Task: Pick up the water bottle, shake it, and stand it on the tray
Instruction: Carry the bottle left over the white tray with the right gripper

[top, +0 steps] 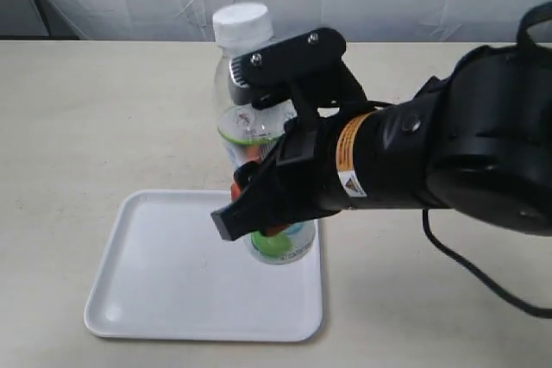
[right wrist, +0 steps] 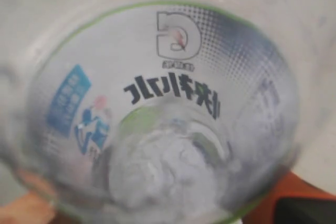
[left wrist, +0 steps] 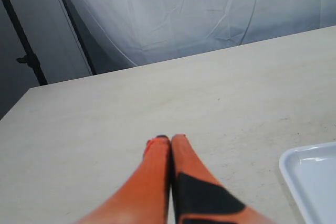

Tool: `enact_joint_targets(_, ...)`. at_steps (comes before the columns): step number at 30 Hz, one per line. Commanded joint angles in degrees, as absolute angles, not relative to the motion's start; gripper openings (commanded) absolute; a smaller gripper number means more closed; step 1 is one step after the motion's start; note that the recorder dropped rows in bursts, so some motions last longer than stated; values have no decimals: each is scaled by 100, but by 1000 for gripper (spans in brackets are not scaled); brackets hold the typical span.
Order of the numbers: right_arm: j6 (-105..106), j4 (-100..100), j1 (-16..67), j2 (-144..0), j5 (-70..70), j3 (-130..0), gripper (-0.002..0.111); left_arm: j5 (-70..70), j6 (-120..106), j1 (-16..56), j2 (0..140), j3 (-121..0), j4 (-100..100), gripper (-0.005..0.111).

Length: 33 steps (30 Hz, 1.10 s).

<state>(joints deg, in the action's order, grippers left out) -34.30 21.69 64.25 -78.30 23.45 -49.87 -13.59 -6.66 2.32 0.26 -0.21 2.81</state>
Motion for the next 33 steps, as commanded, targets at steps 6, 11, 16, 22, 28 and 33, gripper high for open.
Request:
enact_joint_targets(6,-2728,1671,6755,-7376,1125,-5377,-1,-1368,-650,234,0,0,263,0)
enact_joint_targets(11,-5425,4055,6132,-7648,2680,-5394,-1,-1368,-650,234,0,0,263,0)
enact_joint_targets(16,-3635,3430,6801,-7695,1189,-5201,-1,-1368,-650,234,0,0,263,0)
enact_joint_targets(22,-4665,4063,6640,-7752,-46,-4879,-1,-1368,-650,234,0,0,263,0)
enact_joint_targets(28,-5181,4378,6278,-7849,-539,-4725,-1,-1368,-650,234,0,0,263,0)
enact_joint_targets(33,-5787,4188,5886,-8016,1672,-4950,-1,-1368,-650,234,0,0,263,0)
